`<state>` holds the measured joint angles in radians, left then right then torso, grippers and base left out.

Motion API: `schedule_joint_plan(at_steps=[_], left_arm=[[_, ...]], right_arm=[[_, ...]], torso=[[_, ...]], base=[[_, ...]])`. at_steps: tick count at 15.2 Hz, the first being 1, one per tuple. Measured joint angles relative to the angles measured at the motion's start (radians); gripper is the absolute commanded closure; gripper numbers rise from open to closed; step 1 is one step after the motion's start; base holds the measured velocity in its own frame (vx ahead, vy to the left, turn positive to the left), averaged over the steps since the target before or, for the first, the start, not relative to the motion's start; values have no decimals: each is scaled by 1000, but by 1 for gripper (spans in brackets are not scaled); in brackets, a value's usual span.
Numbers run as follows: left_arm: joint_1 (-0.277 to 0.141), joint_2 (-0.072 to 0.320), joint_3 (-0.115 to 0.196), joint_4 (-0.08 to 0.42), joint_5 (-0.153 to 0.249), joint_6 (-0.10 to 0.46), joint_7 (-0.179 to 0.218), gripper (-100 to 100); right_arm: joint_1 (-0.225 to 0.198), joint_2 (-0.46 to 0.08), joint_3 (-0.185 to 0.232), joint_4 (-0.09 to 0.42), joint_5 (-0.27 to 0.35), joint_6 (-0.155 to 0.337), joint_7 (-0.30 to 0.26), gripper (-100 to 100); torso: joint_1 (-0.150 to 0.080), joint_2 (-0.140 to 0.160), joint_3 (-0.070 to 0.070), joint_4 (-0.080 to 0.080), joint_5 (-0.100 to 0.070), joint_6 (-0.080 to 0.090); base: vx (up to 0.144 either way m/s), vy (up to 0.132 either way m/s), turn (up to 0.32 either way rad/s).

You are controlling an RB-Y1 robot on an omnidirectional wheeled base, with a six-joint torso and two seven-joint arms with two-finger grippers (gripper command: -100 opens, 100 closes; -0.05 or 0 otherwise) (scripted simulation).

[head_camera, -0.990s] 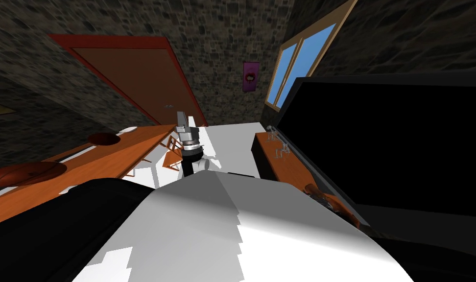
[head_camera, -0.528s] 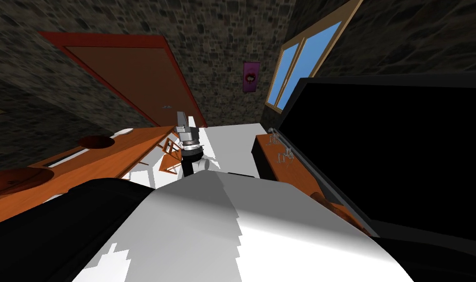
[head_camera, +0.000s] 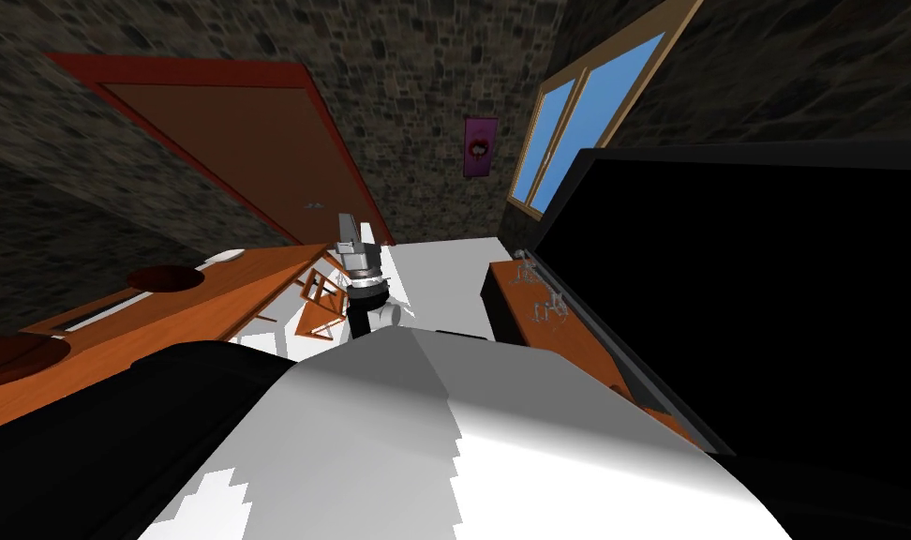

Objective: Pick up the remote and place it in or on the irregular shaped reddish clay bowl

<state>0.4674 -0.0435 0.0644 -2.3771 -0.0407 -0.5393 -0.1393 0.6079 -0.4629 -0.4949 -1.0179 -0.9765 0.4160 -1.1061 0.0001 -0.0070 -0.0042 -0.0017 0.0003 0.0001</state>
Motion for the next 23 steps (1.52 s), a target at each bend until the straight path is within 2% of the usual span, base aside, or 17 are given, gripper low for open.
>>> schedule_joint_plan(at_steps=[2, 4, 6, 7, 9, 10, 14, 18, 20, 23], left_arm=[[0, 0, 0, 0, 0, 0, 0, 0], [0, 0, 0, 0, 0, 0, 0, 0], [0, 0, 0, 0, 0, 0, 0, 0], [0, 0, 0, 0, 0, 0, 0, 0], [0, 0, 0, 0, 0, 0, 0, 0], [0, 0, 0, 0, 0, 0, 0, 0], [0, 0, 0, 0, 0, 0, 0, 0], [0, 0, 0, 0, 0, 0, 0, 0], [0, 0, 0, 0, 0, 0, 0, 0], [0, 0, 0, 0, 0, 0, 0, 0]], right_arm=[[11, 0, -16, 18, -8, 41, -46, -100], [6, -1, -16, 50, -23, 50, -56, -100], [9, -8, -24, 92, -65, 68, -57, -100], [20, -5, -32, 95, -66, 86, -79, -100], [13, -8, -41, 146, -92, 114, -103, -100], [19, -7, -45, 151, -92, 130, -125, -100], [27, -9, -67, 222, -147, 185, -156, -100], [39, -5, -78, 249, -163, 229, -210, -100], [38, -7, -83, 266, -174, 240, -213, -100], [13, -3, -91, 323, -193, 237, -188, -100]], torso=[[0, -2, -1, 0, 0, 0], [-1, 1, 0, 0, 0, 0], [-2, 1, 1, 0, 0, 0], [-2, -1, 0, 0, 0, 0], [-2, -3, -2, -1, 0, 0], [-2, -3, -2, -1, 0, 0], [-3, -1, -1, 0, -1, 0], [-3, 2, 1, 0, -1, 0], [-1, 5, 3, 1, 0, 0], [-2, 6, 4, 1, -1, 0]], base=[[139, -21, -14], [72, -31, -2], [130, -46, -17], [165, -40, -18], [155, -39, -13], [158, -52, -17], [123, -56, -18], [78, -46, -10], [48, -29, -15], [10, -37, -31]])
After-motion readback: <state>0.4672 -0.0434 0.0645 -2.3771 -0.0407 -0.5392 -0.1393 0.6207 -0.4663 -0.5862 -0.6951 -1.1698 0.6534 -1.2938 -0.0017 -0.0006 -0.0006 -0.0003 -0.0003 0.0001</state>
